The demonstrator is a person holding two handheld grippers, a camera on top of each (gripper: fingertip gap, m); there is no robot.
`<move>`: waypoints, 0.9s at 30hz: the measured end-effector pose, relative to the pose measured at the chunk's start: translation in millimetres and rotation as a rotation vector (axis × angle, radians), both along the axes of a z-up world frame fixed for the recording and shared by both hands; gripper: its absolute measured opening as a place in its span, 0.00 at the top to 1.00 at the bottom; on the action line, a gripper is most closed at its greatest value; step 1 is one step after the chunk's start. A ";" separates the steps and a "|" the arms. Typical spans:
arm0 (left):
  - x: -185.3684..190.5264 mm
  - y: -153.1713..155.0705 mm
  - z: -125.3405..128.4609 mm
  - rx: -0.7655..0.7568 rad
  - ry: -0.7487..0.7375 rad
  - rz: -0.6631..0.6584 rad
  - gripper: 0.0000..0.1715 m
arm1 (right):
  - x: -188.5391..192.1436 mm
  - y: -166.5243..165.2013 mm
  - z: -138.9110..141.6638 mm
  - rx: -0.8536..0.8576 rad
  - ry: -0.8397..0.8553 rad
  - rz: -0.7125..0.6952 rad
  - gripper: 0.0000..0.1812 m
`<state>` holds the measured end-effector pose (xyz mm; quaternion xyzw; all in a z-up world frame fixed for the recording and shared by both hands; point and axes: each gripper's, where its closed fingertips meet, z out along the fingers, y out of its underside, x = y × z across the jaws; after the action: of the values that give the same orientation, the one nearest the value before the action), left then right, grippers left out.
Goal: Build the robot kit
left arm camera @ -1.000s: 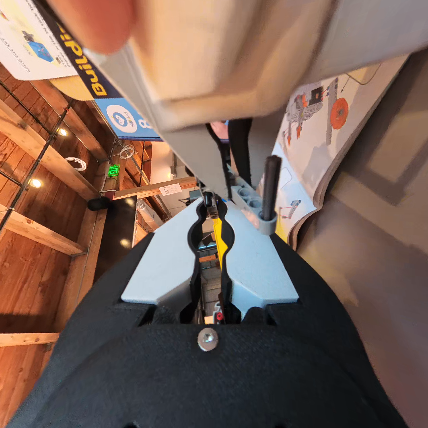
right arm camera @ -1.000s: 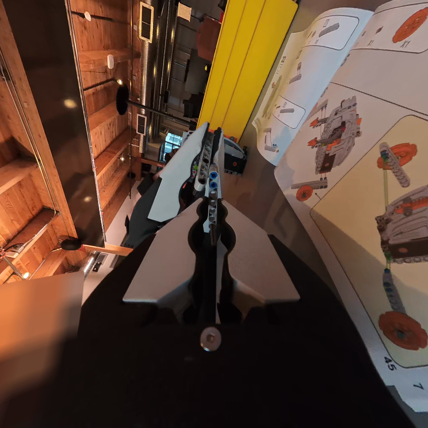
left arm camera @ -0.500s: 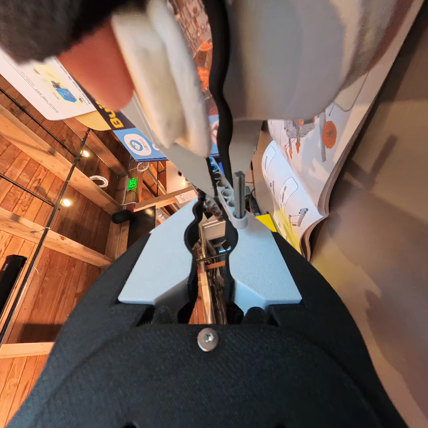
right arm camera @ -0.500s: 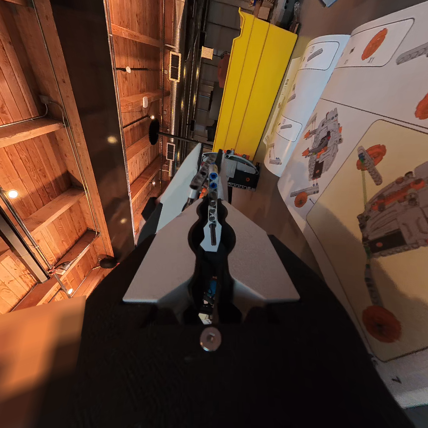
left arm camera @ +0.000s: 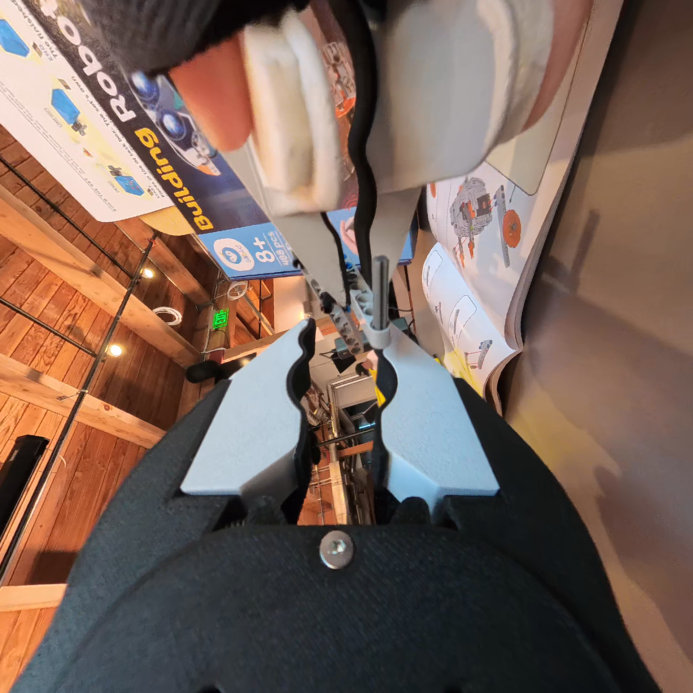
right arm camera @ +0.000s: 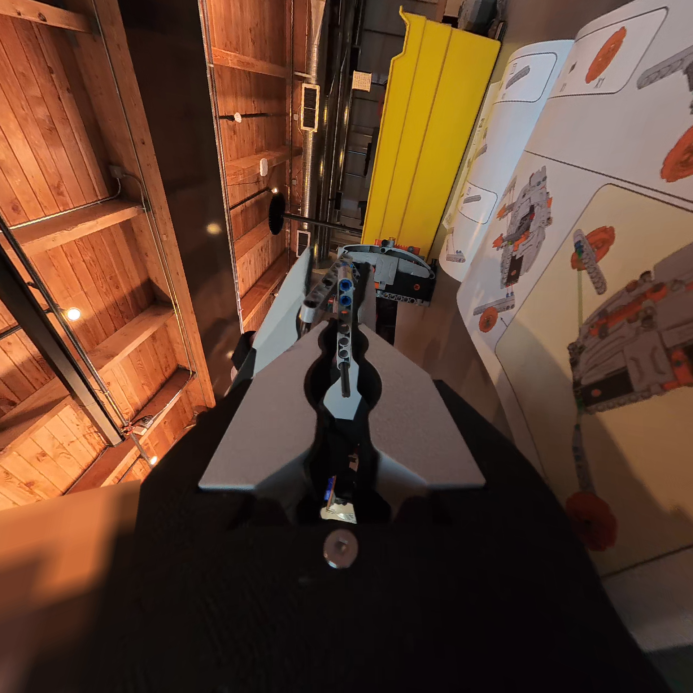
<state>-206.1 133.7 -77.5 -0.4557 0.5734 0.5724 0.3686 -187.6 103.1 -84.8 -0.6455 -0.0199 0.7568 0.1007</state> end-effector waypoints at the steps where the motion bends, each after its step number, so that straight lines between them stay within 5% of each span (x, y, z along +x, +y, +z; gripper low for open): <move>1: -1.2 -1.2 0.2 -0.007 -0.009 0.001 0.82 | 0.6 0.1 -0.3 0.003 -0.004 0.000 0.98; 11: -26.8 -57.3 13.4 -0.300 -0.352 -0.040 0.75 | 4.5 -4.6 -1.2 0.021 -0.010 0.048 0.98; 15: -28.7 -92.1 34.7 -0.686 -0.610 -0.042 0.75 | 0.0 -14.1 -1.2 0.031 -0.007 0.113 0.98; 20: -10.9 -125.4 61.5 -1.284 -0.761 -0.144 0.81 | -7.1 -30.4 3.6 0.054 0.011 0.207 0.98; 27: -26.1 -92.8 51.3 -1.767 -0.818 0.187 0.83 | -14.9 -51.1 12.9 0.072 0.054 0.315 0.98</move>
<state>-232.1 40.9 -26.2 -0.7749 0.5851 -0.2385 0.0180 -202.4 51.9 -71.9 -0.6098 -0.1455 0.7790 0.0043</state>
